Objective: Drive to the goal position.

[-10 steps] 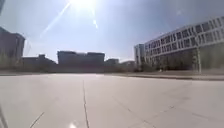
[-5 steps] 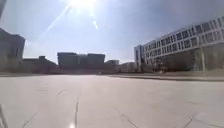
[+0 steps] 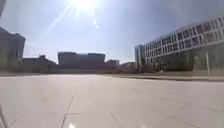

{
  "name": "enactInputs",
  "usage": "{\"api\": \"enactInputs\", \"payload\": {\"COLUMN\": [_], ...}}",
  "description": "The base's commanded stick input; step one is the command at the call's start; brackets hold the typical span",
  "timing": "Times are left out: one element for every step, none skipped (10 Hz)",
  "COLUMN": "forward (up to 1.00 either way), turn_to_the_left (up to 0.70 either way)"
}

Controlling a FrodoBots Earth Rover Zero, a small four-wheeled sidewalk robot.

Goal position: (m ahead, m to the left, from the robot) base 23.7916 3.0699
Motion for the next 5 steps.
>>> {"api": "enactInputs", "payload": {"forward": [1.0,1.0,1.0,1.0,1.0], "turn_to_the_left": [0.04,0.04,0.04,0.04,0.04]}}
